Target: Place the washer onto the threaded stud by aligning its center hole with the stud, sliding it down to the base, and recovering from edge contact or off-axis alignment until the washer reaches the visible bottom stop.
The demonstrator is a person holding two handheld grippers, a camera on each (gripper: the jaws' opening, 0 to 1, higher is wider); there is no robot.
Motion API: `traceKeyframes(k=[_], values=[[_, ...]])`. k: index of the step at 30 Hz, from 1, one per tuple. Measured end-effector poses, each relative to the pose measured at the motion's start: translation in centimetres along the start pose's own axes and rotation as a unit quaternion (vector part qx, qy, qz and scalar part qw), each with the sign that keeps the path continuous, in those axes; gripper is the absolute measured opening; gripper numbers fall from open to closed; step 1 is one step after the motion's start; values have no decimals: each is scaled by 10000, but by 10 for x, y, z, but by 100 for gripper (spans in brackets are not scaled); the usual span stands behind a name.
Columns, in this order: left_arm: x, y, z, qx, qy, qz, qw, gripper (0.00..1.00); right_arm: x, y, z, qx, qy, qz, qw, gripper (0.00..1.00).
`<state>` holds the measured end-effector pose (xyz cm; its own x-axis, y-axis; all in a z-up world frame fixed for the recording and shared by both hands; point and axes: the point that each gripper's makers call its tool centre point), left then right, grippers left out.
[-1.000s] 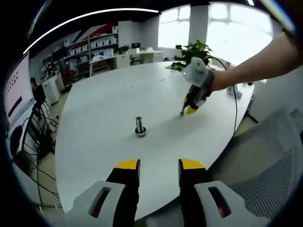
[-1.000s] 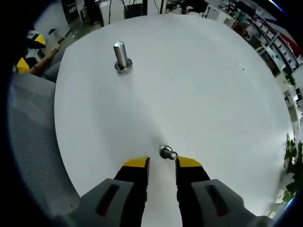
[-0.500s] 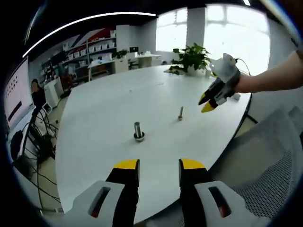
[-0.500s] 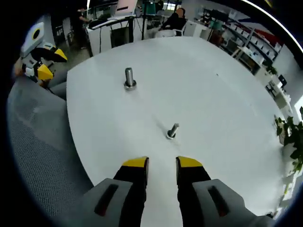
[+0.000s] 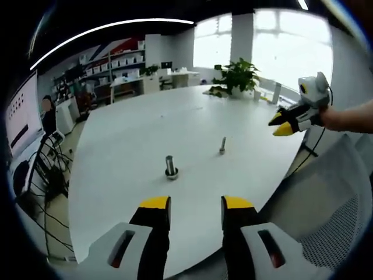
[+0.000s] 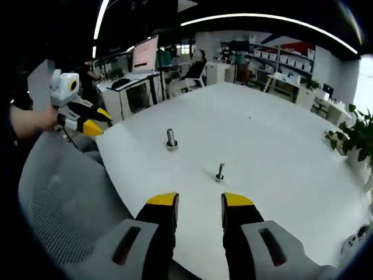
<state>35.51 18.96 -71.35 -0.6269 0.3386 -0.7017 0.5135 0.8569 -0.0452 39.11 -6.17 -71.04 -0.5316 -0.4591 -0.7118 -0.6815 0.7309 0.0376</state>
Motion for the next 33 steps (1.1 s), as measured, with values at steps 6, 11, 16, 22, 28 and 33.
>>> traceKeyframes(k=[6, 11, 16, 22, 28, 33], values=[[-4, 1, -2, -48, -95, -79, 9999, 34, 5, 1, -20, -103, -434, 545, 9975, 37], [-6, 3, -2, -133, -96, -36, 9999, 34, -6, 2, -34, -161, -836, 986, 9915, 43], [-16, 5, -9, -238, -367, -46, 9990, 35, -23, 15, -38, -256, -1161, 984, 9880, 48], [-21, 13, -17, -323, -622, -294, 9971, 35, -22, 31, -34, -228, -1072, 676, 9917, 48], [-20, 16, -15, -386, -604, -348, 9968, 35, -19, 25, -36, -22, -1094, 336, 9934, 51], [-24, 12, -16, -189, -713, -433, 9963, 35, -10, 23, -31, 72, -828, 254, 9962, 50]])
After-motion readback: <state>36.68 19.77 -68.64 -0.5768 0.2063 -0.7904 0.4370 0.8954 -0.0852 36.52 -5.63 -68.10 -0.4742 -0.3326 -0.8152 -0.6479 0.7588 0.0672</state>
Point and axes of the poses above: the point that each gripper's makers call its tool centre point, and the gripper's own axes: z roughly forward along the fingers, y roughly to its left, x roughly out of its underside, and after that the axes turned 10 degrees about y, right-handed
